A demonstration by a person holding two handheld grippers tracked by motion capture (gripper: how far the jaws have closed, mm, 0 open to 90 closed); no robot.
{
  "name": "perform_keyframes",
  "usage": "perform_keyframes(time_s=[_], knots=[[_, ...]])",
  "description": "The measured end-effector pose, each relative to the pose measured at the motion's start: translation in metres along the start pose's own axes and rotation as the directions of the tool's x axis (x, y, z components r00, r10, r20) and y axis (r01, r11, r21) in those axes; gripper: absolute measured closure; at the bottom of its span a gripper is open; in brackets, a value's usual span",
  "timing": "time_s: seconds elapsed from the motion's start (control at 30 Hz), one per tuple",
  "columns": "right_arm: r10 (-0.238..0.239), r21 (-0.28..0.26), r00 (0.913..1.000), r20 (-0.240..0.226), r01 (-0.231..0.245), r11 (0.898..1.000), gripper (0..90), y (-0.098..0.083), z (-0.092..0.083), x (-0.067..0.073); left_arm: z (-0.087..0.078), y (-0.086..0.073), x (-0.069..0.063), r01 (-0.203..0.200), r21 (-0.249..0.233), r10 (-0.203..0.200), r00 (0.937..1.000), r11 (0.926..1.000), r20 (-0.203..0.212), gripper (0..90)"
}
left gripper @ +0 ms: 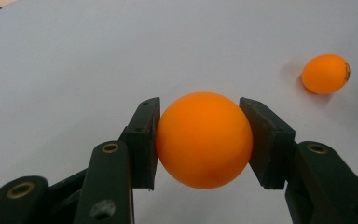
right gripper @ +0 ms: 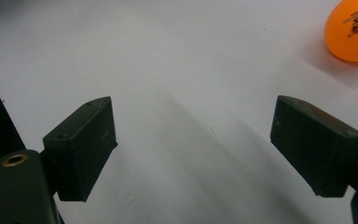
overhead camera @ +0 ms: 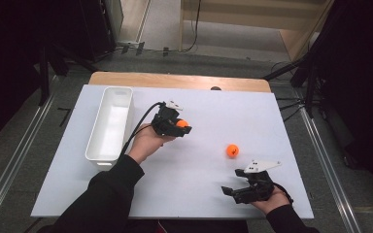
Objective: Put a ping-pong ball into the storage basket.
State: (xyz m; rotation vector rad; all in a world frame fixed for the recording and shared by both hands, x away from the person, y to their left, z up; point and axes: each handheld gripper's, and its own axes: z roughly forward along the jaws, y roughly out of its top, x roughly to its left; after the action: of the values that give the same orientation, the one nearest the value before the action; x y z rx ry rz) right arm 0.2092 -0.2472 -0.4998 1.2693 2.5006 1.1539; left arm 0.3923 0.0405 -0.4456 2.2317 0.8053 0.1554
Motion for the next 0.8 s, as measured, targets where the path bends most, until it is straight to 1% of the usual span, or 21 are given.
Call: perform_keyframes(time_s=[0.07, 0.1, 0.17, 0.3, 0.37, 0.47, 0.5, 0.63, 0.73, 0.8], knots=[[-0.003, 0.002, 1.0000, -0.001, 0.003, 1.000, 12.8, 0.000, 0.000, 0.000, -0.001, -0.001, 0.000, 0.005, -0.003, -0.005, 1.0000, 1.0000, 0.004, 51.1], [-0.003, 0.002, 1.0000, -0.002, 0.003, 1.000, 12.8, 0.000, 0.000, 0.000, -0.003, -0.002, -0.001, 0.009, -0.003, -0.009, 0.9999, 1.0000, 0.014, 51.1], [-0.004, 0.001, 1.0000, -0.004, 0.004, 1.000, 12.8, 0.000, 0.000, 0.000, -0.005, -0.003, 0.000, 0.006, 0.000, -0.006, 0.9998, 1.0000, 0.017, 51.1], [-0.004, -0.001, 1.0000, -0.002, 0.004, 1.000, 12.8, 0.000, 0.000, 0.001, -0.008, -0.003, -0.001, 0.021, -0.006, -0.020, 0.9993, 0.9998, 0.032, 51.0], [-0.007, 0.007, 1.0000, -0.004, 0.007, 1.000, 12.8, 0.001, 0.001, 0.002, -0.008, -0.003, -0.001, 0.026, -0.001, -0.026, 0.9985, 0.9997, 0.048, 51.1], [-0.006, 0.009, 0.9999, -0.009, 0.006, 1.000, 12.8, 0.002, 0.002, 0.003, -0.009, -0.003, -0.002, 0.029, 0.006, -0.029, 0.9983, 0.9996, 0.050, 51.1], [-0.011, 0.009, 0.9999, -0.009, 0.011, 1.000, 12.8, 0.001, 0.002, 0.003, -0.010, -0.003, -0.002, 0.021, 0.010, -0.021, 0.9981, 0.9997, 0.057, 51.1], [-0.009, 0.005, 0.9999, -0.007, 0.009, 1.000, 12.8, 0.001, 0.001, 0.002, -0.014, -0.001, -0.005, 0.006, 0.004, -0.006, 0.9985, 1.0000, 0.055, 51.1], [-0.012, 0.003, 0.9999, -0.007, 0.012, 1.000, 12.8, 0.001, 0.001, 0.002, -0.017, 0.000, -0.005, 0.012, -0.001, -0.012, 0.9982, 0.9999, 0.059, 51.1], [-0.010, 0.006, 0.9999, -0.005, 0.010, 1.000, 12.8, 0.000, 0.000, 0.002, -0.019, -0.001, -0.004, 0.014, 0.007, -0.014, 0.9980, 0.9999, 0.061, 51.1]])
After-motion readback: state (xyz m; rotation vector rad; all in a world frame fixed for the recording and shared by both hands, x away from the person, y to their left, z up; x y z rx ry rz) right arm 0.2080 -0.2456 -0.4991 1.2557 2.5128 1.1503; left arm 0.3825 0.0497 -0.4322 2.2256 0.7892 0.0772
